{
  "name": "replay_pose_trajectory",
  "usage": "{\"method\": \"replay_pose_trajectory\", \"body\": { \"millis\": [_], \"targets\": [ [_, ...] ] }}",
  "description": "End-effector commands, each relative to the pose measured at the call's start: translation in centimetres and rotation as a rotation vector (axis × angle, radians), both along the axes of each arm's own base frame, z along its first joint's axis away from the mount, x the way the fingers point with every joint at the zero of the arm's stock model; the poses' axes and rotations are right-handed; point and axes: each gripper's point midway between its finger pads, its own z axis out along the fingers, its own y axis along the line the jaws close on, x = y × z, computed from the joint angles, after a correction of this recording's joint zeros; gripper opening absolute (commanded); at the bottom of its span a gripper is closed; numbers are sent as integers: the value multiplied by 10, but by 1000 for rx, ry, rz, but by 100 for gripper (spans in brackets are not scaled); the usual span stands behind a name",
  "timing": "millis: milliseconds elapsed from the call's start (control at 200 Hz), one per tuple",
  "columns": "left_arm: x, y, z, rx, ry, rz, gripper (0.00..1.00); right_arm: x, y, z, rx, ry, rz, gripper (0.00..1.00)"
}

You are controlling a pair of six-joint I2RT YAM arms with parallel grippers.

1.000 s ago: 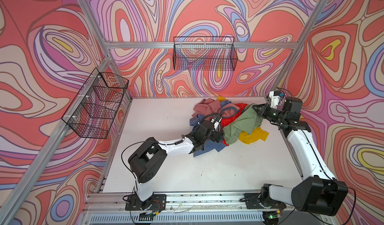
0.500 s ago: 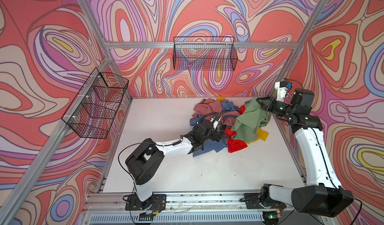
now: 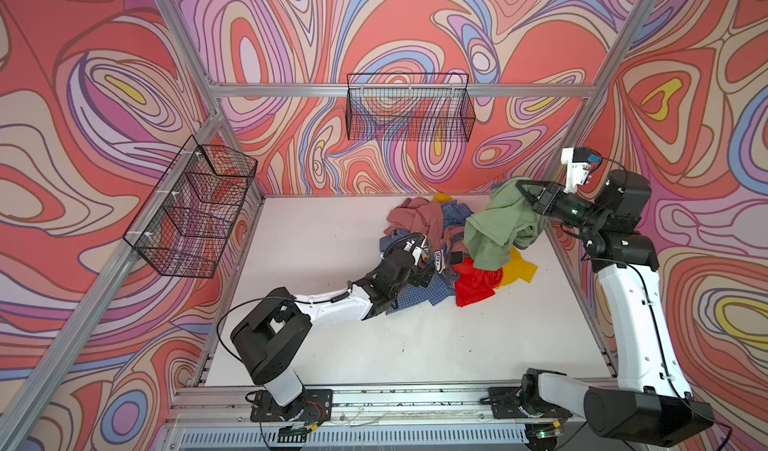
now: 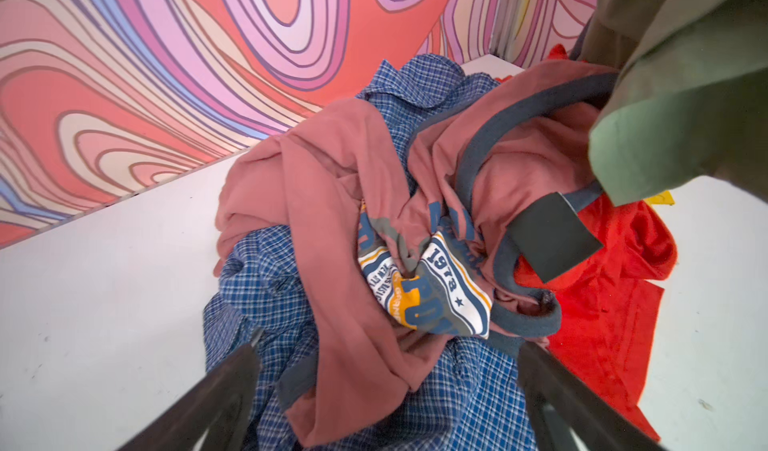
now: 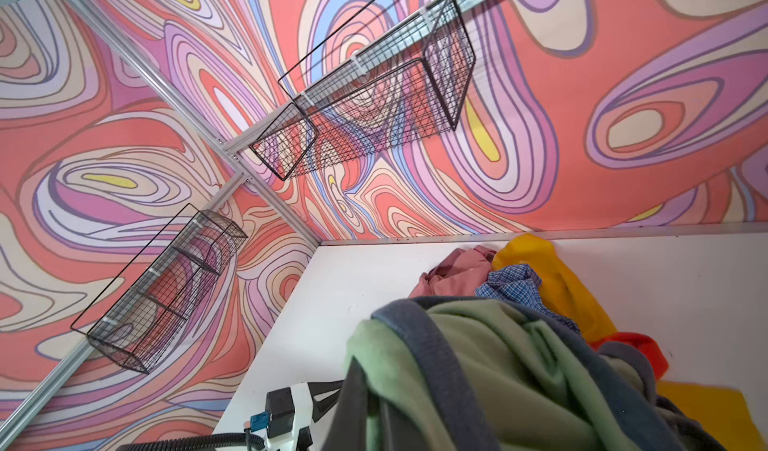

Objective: Pick out a specific cloth from the pile

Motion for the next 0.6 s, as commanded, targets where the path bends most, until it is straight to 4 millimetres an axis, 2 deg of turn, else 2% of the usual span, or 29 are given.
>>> {"method": "replay_pose_trajectory", "body": {
  "millis": [0,275,551,581,596],
  "targets": [
    [3,25,29,-92,-79,111,100,-13,27,27,7,-122,98,0],
    [-13,69,43,-118,-133,219,100,-23,110,42,-35,-200,284,0],
    [-36,127,62,-215,-226,367,100,-39,194,41,-50,-222,493,0],
    [-38,131,69,-232,-242,379,100,-41,202,41,-47,-223,516,0],
    [-42,136,58,-211,-231,384,100,-41,206,40,-44,-219,524,0]
  ]
}}
